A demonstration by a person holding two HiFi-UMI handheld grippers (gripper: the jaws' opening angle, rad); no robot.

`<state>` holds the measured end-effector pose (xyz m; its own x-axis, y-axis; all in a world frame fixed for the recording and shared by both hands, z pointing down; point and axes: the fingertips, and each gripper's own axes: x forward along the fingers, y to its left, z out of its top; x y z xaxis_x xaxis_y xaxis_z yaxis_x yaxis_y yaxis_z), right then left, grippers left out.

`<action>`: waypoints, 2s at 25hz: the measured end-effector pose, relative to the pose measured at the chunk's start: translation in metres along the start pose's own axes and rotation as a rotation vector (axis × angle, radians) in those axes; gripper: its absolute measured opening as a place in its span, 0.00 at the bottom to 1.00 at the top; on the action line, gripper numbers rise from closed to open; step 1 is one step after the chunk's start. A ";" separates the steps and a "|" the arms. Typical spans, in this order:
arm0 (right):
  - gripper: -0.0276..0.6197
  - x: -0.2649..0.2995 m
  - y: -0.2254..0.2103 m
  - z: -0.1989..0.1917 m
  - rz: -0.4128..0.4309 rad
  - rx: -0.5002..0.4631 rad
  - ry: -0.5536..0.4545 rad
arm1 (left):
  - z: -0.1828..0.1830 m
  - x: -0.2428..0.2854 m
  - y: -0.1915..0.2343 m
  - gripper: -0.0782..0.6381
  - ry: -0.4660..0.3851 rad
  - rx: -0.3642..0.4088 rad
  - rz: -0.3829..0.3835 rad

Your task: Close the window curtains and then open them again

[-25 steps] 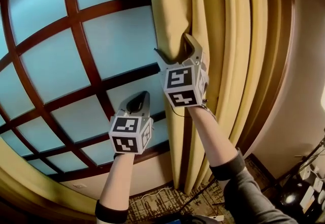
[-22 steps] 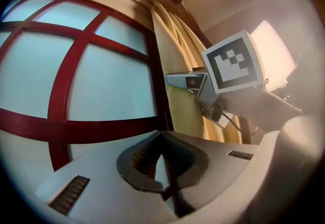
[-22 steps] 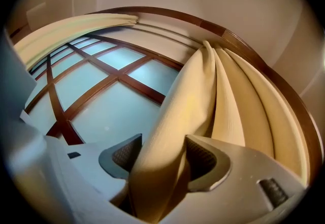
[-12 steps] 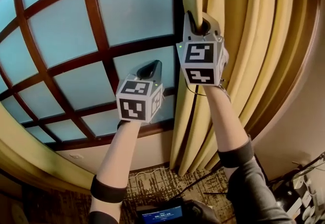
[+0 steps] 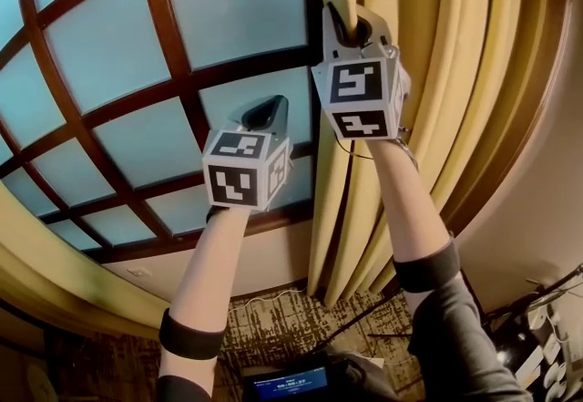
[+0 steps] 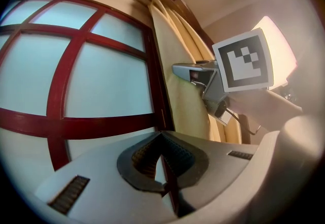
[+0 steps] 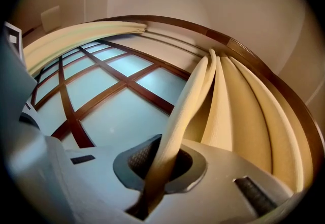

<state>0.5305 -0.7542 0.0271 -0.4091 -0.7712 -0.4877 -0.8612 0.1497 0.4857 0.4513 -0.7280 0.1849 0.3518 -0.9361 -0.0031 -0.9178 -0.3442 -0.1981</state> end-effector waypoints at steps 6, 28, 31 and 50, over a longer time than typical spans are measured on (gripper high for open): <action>0.08 0.009 0.040 0.024 0.075 -0.061 -0.046 | -0.013 -0.025 0.031 0.09 0.026 -0.013 0.065; 0.09 0.046 0.208 0.181 0.284 -0.200 -0.255 | -0.028 -0.169 0.172 0.09 0.027 -0.098 0.283; 0.09 0.048 0.227 0.199 0.307 -0.237 -0.265 | -0.032 -0.185 0.187 0.09 0.025 -0.113 0.303; 0.08 0.012 0.455 0.346 0.572 -0.295 -0.496 | -0.080 -0.347 0.301 0.09 0.029 -0.209 0.532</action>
<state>0.0288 -0.4813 -0.0089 -0.9077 -0.2505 -0.3366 -0.3912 0.2151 0.8948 0.0385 -0.5125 0.2045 -0.1708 -0.9851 -0.0218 -0.9851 0.1704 0.0216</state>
